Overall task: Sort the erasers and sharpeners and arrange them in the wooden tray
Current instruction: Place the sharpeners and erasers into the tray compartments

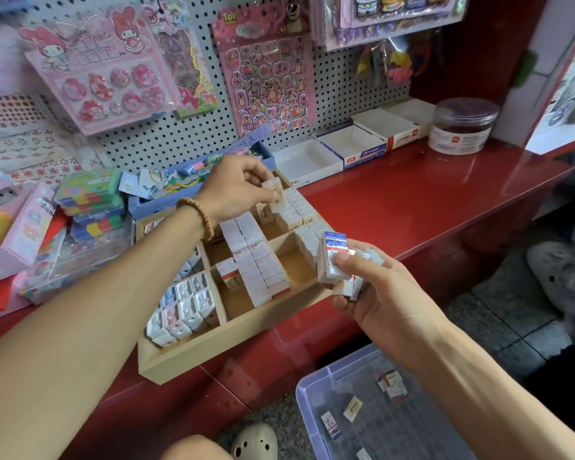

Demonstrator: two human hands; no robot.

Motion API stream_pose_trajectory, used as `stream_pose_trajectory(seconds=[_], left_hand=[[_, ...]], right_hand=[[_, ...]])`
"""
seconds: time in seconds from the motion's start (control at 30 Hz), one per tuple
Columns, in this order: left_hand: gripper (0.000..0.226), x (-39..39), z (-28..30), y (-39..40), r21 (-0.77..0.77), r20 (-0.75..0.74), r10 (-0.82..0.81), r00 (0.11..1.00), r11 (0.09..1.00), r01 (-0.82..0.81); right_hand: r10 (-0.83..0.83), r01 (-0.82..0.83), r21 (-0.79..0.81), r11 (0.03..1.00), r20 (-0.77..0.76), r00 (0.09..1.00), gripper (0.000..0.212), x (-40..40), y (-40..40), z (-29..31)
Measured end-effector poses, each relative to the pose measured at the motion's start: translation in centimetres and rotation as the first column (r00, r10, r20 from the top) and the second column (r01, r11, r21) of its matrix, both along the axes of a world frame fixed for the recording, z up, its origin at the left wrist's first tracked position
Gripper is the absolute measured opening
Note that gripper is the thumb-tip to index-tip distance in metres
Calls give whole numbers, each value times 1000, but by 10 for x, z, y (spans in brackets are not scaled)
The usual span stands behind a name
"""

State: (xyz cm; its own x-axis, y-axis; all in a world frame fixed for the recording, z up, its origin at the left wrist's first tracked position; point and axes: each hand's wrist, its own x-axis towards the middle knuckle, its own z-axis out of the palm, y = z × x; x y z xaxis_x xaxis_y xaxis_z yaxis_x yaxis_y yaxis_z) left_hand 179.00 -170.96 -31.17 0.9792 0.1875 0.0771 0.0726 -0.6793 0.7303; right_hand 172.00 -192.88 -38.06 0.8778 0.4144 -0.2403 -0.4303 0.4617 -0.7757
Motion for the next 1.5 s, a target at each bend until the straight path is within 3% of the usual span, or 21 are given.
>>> stream_pose_trajectory(seconds=[0.1, 0.47, 0.77, 1.0, 1.07, 1.13, 1.23, 1.37, 1.5], left_hand=[[20, 16, -8, 14, 160, -30, 26, 999, 987, -21], [21, 41, -2, 39, 327, -160, -27, 987, 942, 79], [21, 42, -42, 28, 527, -25, 5, 1000, 850, 9], [28, 38, -37, 26, 610, -78, 30, 997, 792, 24], [25, 30, -30, 23, 628, -6, 22, 1000, 778, -13], [15, 12, -20, 11, 511, 87, -27, 996, 859, -21], [14, -26, -10, -20, 155, 40, -155, 987, 977, 147], [13, -68, -17, -53, -161, -97, -276, 956, 953, 258], [13, -84, -26, -55, -301, -88, -227, 970, 934, 192]], right_hand=[[5, -5, 6, 1000, 6, 1000, 48, 1, -4, 1], [0, 0, -33, 999, 7, 1000, 45, 8, -13, -3], [26, -26, -31, 999, 10, 1000, 41, 7, -9, -4], [36, -35, -39, 999, 11, 999, 47, 5, -8, -4], [33, -32, -41, 999, 16, 999, 48, 3, -7, -3], [35, -34, -55, 998, 26, 999, 49, 2, -7, -2], [46, -42, -87, 995, 41, 998, 47, -1, -6, -1], [56, -47, -149, 988, 60, 997, 33, -9, -2, 0], [64, -49, -192, 980, 70, 995, 37, -19, 0, 0]])
